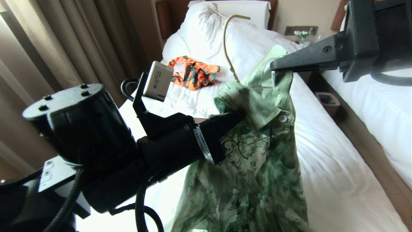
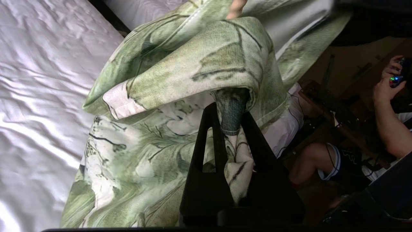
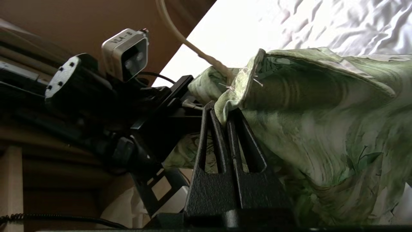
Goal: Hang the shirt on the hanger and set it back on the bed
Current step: Hook the other side of the shirt onto the hanger
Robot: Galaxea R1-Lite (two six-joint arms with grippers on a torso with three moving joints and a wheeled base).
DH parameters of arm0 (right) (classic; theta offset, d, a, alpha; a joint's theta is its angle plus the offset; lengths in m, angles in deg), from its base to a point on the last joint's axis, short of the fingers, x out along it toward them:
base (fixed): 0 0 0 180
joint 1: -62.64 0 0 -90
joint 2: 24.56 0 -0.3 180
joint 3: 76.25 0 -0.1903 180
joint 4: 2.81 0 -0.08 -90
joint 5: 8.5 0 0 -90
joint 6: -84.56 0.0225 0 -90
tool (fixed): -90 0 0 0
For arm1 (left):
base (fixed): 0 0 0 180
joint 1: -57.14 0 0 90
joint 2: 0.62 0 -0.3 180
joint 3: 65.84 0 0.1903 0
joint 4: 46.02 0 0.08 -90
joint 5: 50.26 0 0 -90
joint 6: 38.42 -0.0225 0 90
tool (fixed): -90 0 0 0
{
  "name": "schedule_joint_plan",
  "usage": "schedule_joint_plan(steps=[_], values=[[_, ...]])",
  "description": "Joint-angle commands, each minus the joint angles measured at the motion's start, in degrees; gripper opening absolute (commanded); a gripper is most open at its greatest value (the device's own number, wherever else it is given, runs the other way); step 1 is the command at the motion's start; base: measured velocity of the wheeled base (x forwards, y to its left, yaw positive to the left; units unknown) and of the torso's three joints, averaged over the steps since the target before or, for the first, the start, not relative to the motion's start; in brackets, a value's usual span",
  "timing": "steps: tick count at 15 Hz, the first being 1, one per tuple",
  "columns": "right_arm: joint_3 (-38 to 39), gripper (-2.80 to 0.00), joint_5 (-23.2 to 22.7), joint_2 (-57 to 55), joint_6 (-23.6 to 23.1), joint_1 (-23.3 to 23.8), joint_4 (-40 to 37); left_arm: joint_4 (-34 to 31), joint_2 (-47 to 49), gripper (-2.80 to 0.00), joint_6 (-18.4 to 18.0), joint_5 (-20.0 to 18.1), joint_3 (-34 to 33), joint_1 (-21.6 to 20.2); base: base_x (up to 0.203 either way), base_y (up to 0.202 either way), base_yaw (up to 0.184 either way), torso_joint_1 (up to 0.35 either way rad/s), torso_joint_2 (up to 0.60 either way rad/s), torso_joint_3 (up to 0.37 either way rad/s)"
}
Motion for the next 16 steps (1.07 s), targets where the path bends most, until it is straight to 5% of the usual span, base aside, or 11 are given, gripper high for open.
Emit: schedule_joint_plan(steps=[1,11,12,16], values=[[0.4,-2.80,-0.1,2.8,0.1,-1.5,-0.8,0.6,1.3,-2.80,0.2,0.0,0.1,0.2,0.000,0.000,0.000,0.000,0.00,0.000],[2.5,-2.80,0.5,2.8,-1.6,-6.9,-3.5,0.7,0.2,-2.80,-0.4,0.3,0.1,0.4,0.000,0.000,0.000,0.000,0.00,0.000],[2.4,0.00,0.5,2.8,-1.6,-7.1,-3.4,0.7,0.1,-2.80,-0.5,0.3,0.1,0.4,0.000,0.000,0.000,0.000,0.00,0.000],[2.2,0.00,0.5,3.3,-1.6,-8.1,-4.8,0.7,-0.4,-2.80,-0.5,0.5,0.1,0.4,0.000,0.000,0.000,0.000,0.00,0.000]])
